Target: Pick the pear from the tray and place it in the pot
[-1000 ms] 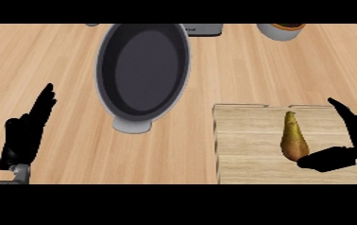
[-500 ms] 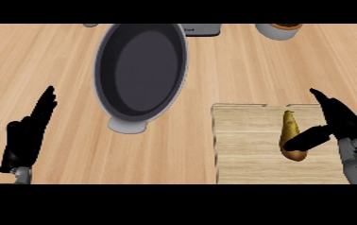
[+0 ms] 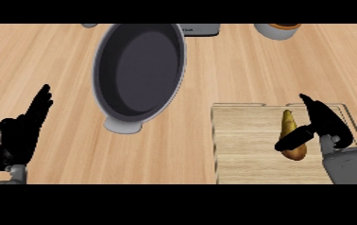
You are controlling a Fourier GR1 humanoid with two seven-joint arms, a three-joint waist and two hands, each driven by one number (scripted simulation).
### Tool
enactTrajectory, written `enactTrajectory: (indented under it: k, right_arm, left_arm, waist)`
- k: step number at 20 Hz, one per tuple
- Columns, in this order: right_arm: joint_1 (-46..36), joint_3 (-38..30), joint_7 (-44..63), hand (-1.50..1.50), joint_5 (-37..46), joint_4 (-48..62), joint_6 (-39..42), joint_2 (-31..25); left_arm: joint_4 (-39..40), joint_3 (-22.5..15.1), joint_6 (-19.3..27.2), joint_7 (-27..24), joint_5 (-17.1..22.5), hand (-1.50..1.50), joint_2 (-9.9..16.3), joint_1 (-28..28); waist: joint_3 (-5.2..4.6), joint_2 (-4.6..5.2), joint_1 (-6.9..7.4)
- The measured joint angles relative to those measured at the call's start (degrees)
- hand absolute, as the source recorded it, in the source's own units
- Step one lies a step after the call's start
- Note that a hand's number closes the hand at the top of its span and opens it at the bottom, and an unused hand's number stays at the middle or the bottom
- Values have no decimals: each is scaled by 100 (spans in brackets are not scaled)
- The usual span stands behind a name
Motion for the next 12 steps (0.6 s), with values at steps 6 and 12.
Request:
enactTrajectory:
  k: [6,12]
  right_arm:
    - [-28,-236,-188,-150,297,322,156,185]
    - [62,-453,-305,-150,607,487,316,466]
  left_arm:
    - [-79,133,-95,40,-178,0,-147,37]
    - [-73,262,-217,-14,-347,0,-359,57]
  waist:
    - [-1,-3,-5]
    - [0,-4,-13]
